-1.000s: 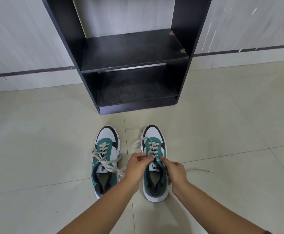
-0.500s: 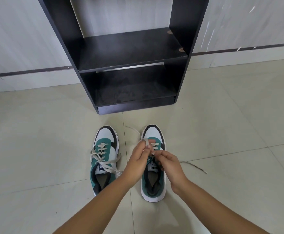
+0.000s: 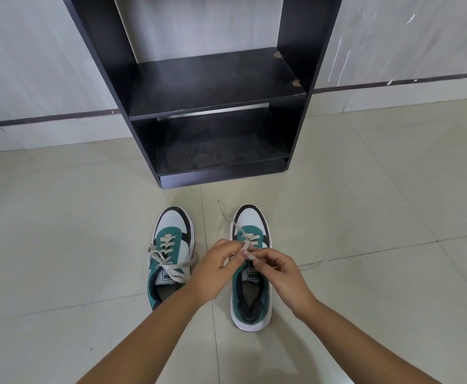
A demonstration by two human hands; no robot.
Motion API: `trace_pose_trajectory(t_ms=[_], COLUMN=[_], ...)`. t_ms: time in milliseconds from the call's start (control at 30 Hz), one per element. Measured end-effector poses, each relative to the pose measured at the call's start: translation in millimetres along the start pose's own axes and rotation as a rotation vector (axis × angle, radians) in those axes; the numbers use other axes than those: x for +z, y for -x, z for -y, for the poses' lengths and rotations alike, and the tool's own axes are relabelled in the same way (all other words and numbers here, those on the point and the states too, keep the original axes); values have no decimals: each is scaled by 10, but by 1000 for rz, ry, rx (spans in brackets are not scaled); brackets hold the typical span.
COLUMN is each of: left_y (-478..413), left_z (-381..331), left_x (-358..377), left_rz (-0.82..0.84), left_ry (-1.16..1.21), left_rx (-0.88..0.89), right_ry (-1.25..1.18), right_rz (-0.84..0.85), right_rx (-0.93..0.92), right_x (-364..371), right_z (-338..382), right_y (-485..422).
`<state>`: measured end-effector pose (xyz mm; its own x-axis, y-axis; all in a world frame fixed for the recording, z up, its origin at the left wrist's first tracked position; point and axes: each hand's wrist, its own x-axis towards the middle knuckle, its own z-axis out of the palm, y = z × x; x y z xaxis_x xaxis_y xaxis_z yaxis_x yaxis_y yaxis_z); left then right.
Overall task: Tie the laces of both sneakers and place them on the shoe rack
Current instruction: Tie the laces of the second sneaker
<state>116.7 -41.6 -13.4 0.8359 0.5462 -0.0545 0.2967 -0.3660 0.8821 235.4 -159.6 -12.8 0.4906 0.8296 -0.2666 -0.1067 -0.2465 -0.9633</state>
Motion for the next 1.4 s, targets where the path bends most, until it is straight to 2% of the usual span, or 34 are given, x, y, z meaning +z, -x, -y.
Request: trace_pose_trajectory(t_ms=[100, 200, 333, 467, 533, 667, 833, 1067, 1200, 1267, 1400], left_y=[-15, -38, -55, -89, -94, -61, -5, 69, 60, 61, 93], left_z=[25, -28, -162, -198, -185, -211, -269, -269, -152, -41, 125], left_x=[-31, -85, -50, -34, -49, -86, -130, -348, -471, -521, -470], left_rz=[11, -140, -261, -145, -124, -110, -125, -486, -558, -474, -243], left_ry=[-273, -489, -633, -660, -598, -639, -670, -546, -716, -863, -1159], left_rx=[114, 216, 82, -182, -189, -116, 19, -51, -79, -149, -221], right_ry=[31, 73, 370, 499, 606, 718, 449, 25, -91, 52, 644], right_rz=[12, -29, -50, -35, -18, 8, -125, -231, -251, -268, -243], right_rx=[-28, -63, -221, -239, -268, -273, -153, -67, -58, -61, -64], right_x=[-11, -21, 2, 97, 124, 128, 135, -50, -235, -293, -465], right_z=[19, 32, -32, -76, -106, -135, -58, 197, 425, 485, 593], right_y=[5, 42, 91, 119, 130, 132, 66, 5, 21, 30, 31])
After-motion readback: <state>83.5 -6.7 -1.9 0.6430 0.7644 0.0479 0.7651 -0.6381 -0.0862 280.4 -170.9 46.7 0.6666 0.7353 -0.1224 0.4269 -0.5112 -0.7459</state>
